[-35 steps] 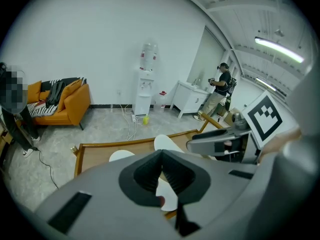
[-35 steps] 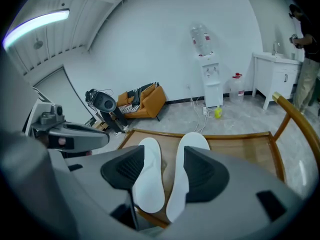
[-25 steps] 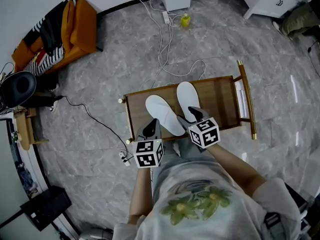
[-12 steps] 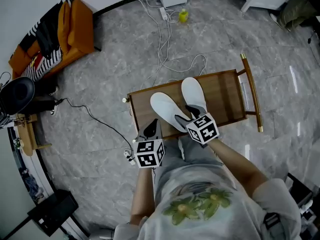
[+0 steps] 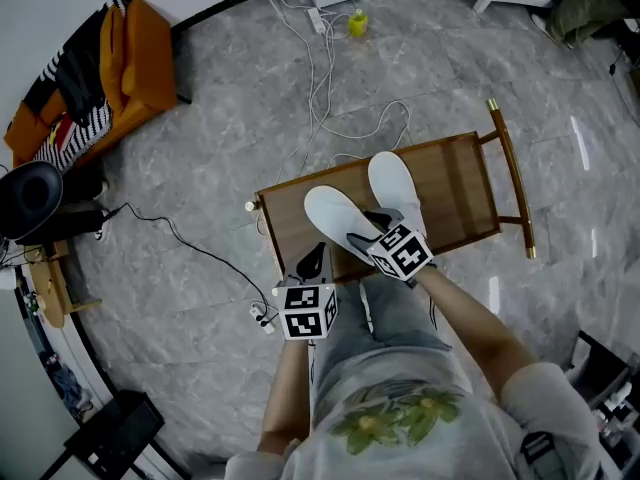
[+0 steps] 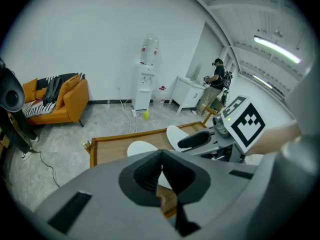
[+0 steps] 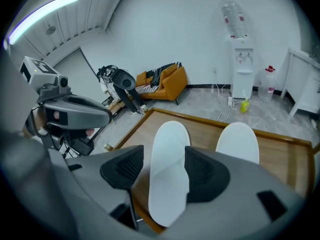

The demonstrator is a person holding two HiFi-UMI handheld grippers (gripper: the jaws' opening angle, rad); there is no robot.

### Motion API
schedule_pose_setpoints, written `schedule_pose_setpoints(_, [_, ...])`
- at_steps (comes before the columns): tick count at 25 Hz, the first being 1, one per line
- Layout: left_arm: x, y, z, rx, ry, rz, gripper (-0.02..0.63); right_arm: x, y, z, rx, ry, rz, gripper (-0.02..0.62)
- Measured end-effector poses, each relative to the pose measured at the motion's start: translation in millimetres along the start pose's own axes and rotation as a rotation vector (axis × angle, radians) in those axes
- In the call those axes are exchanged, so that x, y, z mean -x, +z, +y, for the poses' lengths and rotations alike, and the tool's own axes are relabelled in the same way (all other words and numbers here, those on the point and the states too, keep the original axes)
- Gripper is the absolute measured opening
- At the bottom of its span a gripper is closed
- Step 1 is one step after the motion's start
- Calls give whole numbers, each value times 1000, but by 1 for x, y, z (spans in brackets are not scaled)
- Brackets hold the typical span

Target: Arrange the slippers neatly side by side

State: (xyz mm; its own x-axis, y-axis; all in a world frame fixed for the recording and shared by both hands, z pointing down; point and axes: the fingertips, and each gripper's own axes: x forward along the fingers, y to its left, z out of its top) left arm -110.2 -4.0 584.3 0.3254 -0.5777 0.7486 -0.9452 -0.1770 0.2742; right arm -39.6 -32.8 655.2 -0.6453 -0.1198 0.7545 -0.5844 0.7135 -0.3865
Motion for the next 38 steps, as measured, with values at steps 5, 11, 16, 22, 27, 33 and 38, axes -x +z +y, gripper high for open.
schedule_pose_setpoints(5, [-13, -11, 7, -10, -24, 27, 14, -19, -4, -9, -15, -36, 13, 242])
schedule_pose_setpoints(11, [-23, -20, 13, -1, -57, 50, 14, -40, -9, -20, -50, -69, 40, 244])
schedule_pose_setpoints(16, [-31, -25, 19, -11, -64, 57, 15, -53, -15, -29, -68, -97, 60, 244])
schedule_pose_setpoints(22, [-35, -33, 24, 1, -76, 60, 14, -58, -18, -33, -75, -138, 55, 167])
schedule_pose_setpoints(27, [-43, -38, 26, 11, -88, 64, 15, -61, -18, -38, -135, -168, 25, 87])
schedule_pose_setpoints(33, [-47, -41, 28, 20, -96, 66, 14, -53, -17, -42, -259, -211, -20, 43])
schedule_pose_setpoints(38, [-47, -44, 30, 19, -100, 71, 15, -42, -15, -44, -418, -228, -82, 40])
